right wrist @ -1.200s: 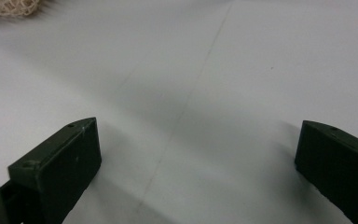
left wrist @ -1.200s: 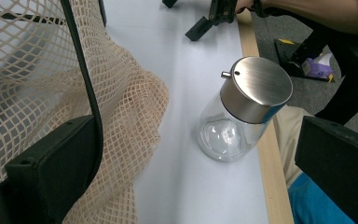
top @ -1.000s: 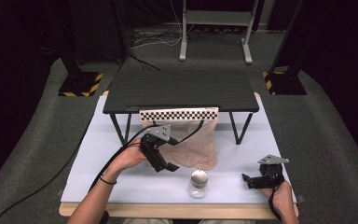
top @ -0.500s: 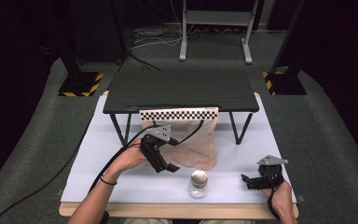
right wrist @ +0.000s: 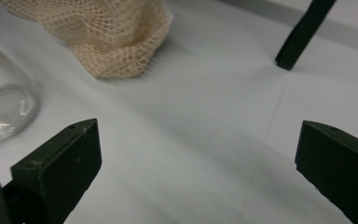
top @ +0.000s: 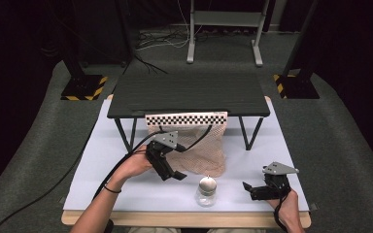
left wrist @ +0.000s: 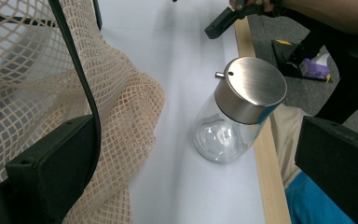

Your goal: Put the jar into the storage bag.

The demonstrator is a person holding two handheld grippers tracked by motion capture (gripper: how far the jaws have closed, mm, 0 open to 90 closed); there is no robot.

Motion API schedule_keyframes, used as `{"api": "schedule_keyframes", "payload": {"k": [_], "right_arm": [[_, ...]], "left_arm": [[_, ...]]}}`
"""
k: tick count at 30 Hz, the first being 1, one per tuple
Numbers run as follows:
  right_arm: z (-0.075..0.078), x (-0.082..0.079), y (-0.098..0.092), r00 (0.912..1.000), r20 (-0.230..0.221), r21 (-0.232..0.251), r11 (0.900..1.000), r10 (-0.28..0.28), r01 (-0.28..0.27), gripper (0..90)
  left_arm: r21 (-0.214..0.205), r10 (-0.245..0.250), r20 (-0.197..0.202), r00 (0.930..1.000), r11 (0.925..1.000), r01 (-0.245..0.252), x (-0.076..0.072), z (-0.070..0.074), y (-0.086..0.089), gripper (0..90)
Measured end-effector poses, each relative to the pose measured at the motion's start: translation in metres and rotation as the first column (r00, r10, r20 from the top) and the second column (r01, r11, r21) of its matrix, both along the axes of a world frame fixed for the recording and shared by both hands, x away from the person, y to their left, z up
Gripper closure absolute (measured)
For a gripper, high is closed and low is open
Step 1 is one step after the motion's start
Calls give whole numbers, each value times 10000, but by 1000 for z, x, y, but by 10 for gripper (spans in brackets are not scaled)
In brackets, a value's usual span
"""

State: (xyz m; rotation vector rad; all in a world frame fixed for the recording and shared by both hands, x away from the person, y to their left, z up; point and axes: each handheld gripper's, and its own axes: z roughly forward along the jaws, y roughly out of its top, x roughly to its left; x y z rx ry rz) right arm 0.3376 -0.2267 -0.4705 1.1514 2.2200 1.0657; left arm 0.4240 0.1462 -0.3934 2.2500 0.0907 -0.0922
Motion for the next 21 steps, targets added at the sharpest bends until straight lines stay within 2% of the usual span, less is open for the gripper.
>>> {"api": "schedule_keyframes", "payload": {"k": [5,10,14,21], "right_arm": [[11,-11,16,9981,312,157,9985,522,-527,0],[16,-18,30,9937,347,552,9926,1064,-1082,0],[17,-21,41,9913,347,370,9911,1269,-1281,2],[19,-26,62,9798,359,624,9781,1966,-1985,4]], "left_arm": [[3,-49,-11,10000,10000,49,-1,1,0,0],[58,-16,-17,10000,10000,16,-1,0,0,0],[59,-18,-30,10000,10000,19,-1,0,0,0],[44,-46,-28,10000,10000,46,-1,0,1,0]]}}
